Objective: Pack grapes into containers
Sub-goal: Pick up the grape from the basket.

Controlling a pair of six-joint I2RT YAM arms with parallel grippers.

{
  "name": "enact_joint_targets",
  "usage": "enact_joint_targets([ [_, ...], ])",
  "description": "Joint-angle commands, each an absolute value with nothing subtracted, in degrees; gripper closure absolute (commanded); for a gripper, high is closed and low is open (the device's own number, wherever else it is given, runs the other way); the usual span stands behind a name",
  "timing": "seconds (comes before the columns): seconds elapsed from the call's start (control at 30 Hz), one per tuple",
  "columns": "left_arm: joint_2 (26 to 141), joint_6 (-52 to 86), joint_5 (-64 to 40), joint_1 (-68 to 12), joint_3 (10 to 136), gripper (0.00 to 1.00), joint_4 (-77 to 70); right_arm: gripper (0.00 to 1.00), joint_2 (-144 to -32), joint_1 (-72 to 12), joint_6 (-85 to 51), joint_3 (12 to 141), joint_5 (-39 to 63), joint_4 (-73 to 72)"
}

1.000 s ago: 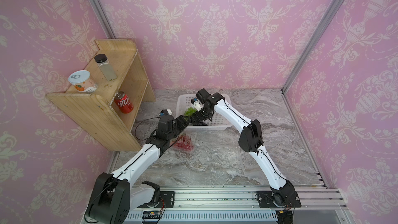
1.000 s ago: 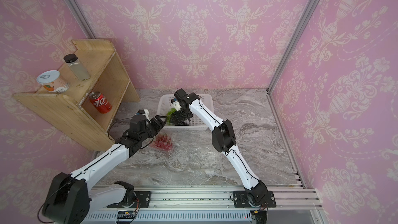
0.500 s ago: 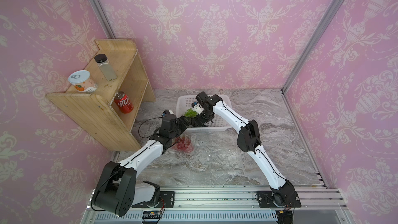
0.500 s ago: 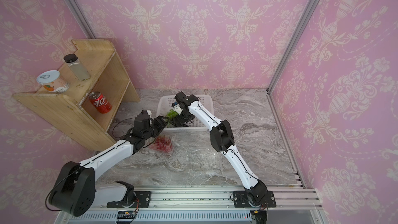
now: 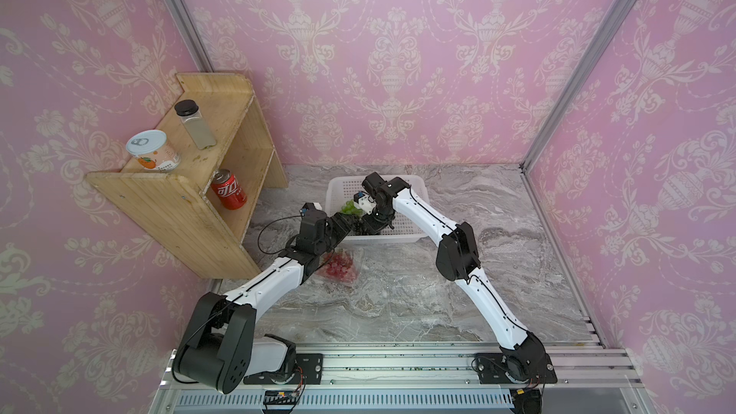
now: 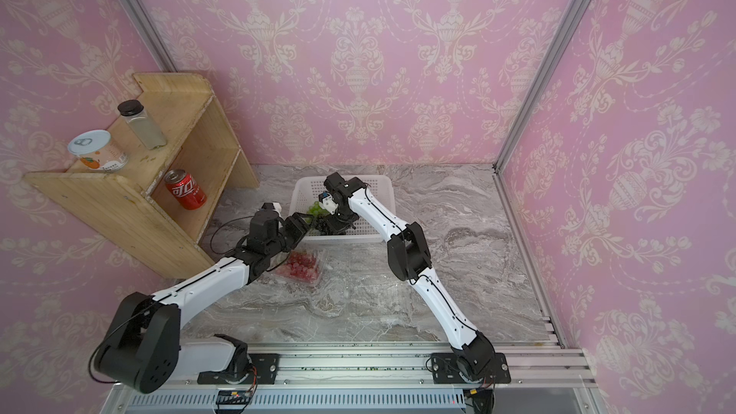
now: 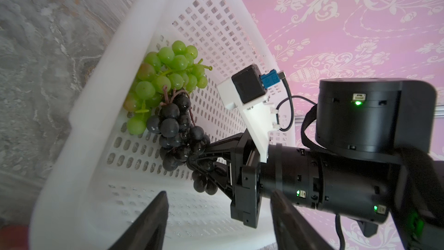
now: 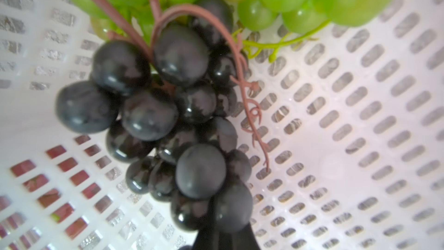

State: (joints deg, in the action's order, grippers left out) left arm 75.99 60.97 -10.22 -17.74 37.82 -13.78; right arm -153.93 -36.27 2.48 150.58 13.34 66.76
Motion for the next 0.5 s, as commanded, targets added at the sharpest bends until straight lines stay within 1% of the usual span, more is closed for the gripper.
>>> enact_joint_targets([
  [0.0,76.2,61.2,-10.0,-17.4,38.4,0.32,-15.0,1.00,-151.3,-35.1,-0.3,149.3,14.8,64.4],
  [0.17,75.8,61.1,-10.1,-17.4,38.4,0.32,-15.1,1.00,-145.3,-33.3,-3.1,146.3,16.8,60.3],
  [0.33,75.5,61.0,-10.4,-17.3,38.6,0.32,-15.6,1.00,-140.2,-32.7,-3.6,146.7,17.2,60.6],
  [0.47,75.1,60.8,-10.5,-17.4,39.0,0.32,-15.7,1.00,-135.7,-32.7,-3.7,146.0,15.5,61.9],
])
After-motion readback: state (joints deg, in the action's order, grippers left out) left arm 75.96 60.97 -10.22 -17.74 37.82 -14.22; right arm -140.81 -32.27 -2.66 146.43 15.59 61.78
